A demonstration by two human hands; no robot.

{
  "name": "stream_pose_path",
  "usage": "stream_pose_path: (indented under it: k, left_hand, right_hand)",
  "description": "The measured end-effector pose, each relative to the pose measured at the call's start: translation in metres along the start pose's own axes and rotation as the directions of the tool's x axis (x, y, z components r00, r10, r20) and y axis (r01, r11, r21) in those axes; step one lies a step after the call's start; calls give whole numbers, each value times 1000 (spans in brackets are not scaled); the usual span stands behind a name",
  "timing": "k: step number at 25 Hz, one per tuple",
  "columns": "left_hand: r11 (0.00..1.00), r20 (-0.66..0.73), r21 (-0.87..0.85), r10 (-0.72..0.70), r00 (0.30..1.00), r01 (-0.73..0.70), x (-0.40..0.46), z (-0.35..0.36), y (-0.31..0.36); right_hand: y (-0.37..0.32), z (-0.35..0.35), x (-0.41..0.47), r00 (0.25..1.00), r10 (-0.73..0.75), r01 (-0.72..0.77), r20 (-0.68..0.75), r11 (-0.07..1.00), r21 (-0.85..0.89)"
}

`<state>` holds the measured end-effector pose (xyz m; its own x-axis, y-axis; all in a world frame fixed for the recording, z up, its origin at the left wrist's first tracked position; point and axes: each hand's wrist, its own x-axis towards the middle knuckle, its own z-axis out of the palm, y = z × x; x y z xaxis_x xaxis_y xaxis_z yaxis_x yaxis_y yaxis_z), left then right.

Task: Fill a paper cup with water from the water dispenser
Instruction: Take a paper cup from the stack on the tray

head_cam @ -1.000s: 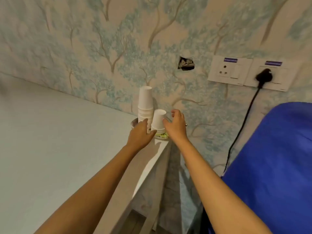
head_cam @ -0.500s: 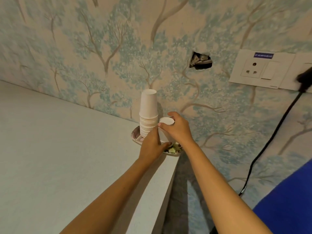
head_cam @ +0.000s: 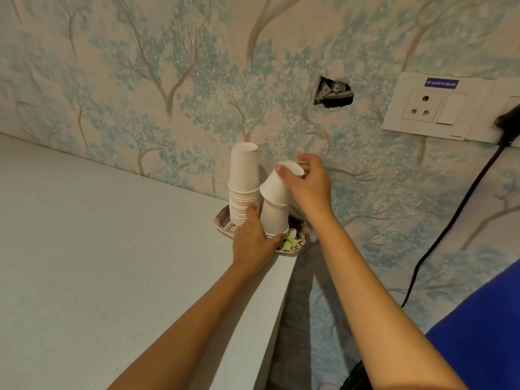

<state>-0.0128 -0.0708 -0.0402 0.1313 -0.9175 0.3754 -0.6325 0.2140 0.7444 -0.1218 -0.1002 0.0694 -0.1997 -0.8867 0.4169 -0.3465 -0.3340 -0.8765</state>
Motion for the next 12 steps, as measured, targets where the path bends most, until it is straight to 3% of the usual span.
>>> stream_pose_path:
  k: [2, 4, 6, 8, 10, 12]
  left_hand:
    - [1000, -2, -7, 11, 1000, -11, -1, 1, 0]
    - [999, 4, -24, 33, 999, -33, -2, 0, 0]
    - [996, 26, -51, 70, 997, -69, -4, -5, 1]
    - [992, 35, -68, 110, 993, -107, -9, -13, 3]
    - [992, -37, -46, 117, 992, -118, -19, -23, 8]
    - [981, -163, -153, 94, 982, -119, -36, -34, 20]
  right_hand:
    - [-5, -4, -4, 986, 60, -26, -154, 978, 209]
    - [-4, -8, -11, 959, 243, -153, -145, 876, 457]
    - [-2, -11, -24, 905, 424, -324, 33, 638, 698]
    - [0, -13, -42, 833, 509, -445, 218, 382, 810]
    - [2, -13, -62, 783, 513, -518, 353, 222, 826]
    - [3, -15, -82, 754, 460, -577, 468, 125, 807]
